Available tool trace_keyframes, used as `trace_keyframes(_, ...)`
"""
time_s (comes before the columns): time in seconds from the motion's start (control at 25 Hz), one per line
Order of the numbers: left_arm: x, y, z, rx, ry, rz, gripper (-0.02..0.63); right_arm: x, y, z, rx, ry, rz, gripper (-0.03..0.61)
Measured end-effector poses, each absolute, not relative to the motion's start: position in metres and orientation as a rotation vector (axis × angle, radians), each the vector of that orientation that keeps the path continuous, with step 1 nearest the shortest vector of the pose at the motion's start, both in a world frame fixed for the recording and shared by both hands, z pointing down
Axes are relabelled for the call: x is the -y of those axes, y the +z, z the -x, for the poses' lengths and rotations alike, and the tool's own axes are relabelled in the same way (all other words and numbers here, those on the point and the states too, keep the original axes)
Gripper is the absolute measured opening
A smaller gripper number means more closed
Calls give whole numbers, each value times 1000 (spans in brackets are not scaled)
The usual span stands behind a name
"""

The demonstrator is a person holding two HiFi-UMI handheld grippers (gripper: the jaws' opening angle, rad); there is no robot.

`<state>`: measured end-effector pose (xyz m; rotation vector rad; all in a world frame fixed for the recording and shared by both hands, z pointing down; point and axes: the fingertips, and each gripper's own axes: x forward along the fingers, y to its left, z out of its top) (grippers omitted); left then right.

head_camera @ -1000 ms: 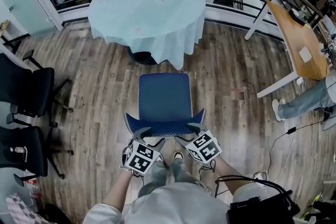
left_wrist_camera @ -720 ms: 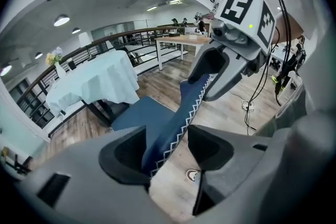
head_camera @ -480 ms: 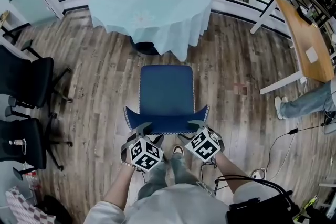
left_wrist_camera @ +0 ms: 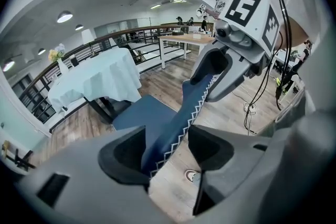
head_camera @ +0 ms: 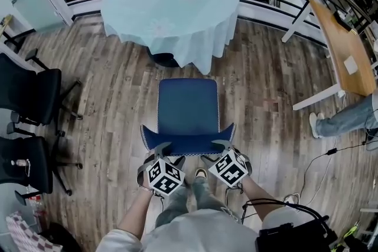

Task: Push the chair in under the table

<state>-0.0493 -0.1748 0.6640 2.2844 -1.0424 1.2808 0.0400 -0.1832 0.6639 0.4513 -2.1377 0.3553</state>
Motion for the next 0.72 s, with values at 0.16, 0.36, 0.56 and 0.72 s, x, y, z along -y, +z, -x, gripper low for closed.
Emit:
trace_keyframes(0.16,176,664,49,1039,1280,-2278,253,185,663,-40,2149,347,-446,244)
trace_keyframes(0.36,175,664,49,1042,1277,-2276,253,184,663,-39,2154,341,-444,244)
trace_keyframes(0.56,188,666,49,1058,1274,-2267,253,198,664,-40,2163,315,-451,244)
trace_keyframes(0.72,201,665,50,1065,1270,-2261,253,212,663,-39,2170,302,-441,244)
